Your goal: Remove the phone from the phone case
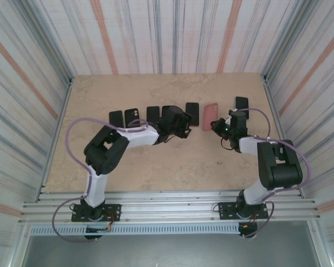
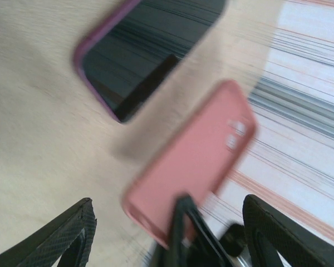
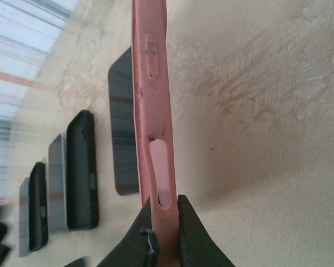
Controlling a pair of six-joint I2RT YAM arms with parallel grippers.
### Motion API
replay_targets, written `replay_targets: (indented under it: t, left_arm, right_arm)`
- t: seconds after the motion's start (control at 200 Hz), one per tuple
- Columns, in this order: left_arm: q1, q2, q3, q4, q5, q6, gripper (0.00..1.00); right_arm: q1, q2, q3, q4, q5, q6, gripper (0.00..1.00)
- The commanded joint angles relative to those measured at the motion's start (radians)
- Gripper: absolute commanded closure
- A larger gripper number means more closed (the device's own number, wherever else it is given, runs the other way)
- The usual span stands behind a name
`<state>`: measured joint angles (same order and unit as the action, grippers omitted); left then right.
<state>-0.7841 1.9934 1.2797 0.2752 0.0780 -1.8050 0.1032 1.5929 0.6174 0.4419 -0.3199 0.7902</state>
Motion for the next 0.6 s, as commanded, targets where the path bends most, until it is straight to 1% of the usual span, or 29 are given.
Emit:
replay_targets:
  t: [0.0,0.11,0.291,0.431,0.596]
  left_arm:
    - [0.033,-0.133,-0.030,-0.040,0.007,0.094,0.27]
    - [0.057,-0.189,-0.062,-0.045,0.021,0.122,0.27]
    - [0.077,-0.239,-0.121,-0.018,0.032,0.117,0.27]
    - [0.079,-0.235,-0.154,0.028,0.047,0.079,0.27]
    - [0.080,-0.237,-0.166,0.030,0.050,0.082,0.27]
  right_arm:
    - [-0.011,0.062,0.055,0.040,-0.030,-0.036,0.91]
    - [-0.021,0.117,0.094,0.037,-0.047,-0.040,0.90]
    - [-0.034,0.180,0.144,0.026,-0.096,-0.049,0.89]
    - [-0.036,0.212,0.179,-0.019,-0.129,-0.065,0.88]
    - [-0.045,0.238,0.200,-0.047,-0.149,-0.067,0.86]
